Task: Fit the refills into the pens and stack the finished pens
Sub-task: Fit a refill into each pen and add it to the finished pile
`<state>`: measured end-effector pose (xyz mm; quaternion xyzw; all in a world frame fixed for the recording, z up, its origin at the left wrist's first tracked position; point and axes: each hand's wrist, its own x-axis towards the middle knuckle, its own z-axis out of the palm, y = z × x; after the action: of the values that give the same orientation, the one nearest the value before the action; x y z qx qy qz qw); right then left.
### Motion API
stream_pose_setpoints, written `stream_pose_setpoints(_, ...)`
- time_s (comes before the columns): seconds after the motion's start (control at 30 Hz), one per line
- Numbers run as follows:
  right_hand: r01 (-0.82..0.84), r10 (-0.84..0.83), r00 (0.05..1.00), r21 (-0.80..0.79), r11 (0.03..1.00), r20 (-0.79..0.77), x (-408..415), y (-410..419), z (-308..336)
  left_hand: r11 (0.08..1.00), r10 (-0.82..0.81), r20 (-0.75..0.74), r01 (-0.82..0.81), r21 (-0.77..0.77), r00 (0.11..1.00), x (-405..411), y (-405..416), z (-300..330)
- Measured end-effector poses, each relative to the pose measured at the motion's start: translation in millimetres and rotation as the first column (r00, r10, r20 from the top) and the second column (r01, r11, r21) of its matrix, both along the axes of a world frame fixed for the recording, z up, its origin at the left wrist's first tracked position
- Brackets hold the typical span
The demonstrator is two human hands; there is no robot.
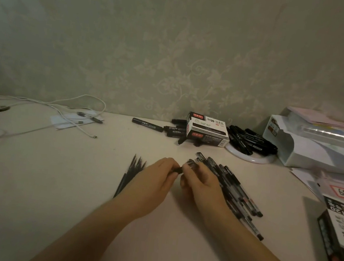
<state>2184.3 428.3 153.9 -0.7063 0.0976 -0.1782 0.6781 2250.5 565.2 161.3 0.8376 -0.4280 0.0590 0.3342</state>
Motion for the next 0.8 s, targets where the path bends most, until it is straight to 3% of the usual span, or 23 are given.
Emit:
stream_pose_setpoints(0.1, -0.008, 0.005, 0.999, 0.079, 0.997, 0.040, 2, -2, -5, 0.998, 0.023, 0.007, -0.024, 0.051, 1.000, -1, -2, -5)
stream_pose_setpoints(0.23, -0.086, 0.084, 0.995, 0.043, 0.995, 0.045, 4, -7, -8, 0.984, 0.094, 0.206, -0.122, 0.127, 0.974, 2, -1, -6)
stream_pose_setpoints(0.4, -0.079, 0.074, 0.996, 0.089, 0.993, 0.055, 6, -7, -11, 0.973, 0.157, 0.269, -0.195, 0.122, 0.950, 2, -3, -10)
stream_pose_setpoints(0.67, 0.066, -0.077, 0.993, 0.127, 0.990, 0.087, 2, -7, -12, 0.936, 0.251, 0.352, -0.319, 0.149, 0.902, -5, -4, -6)
stream_pose_setpoints(0.73, 0.174, -0.179, 0.980, 0.058, 0.983, 0.086, -1, -5, -11, 0.912, 0.307, 0.358, -0.380, 0.153, 0.882, -4, -7, 0)
stream_pose_setpoints(0.8, 0.276, -0.261, 0.960, -0.216, 0.936, 0.097, -5, -2, -10, 0.897, 0.328, 0.363, -0.408, 0.169, 0.872, 3, -11, 6)
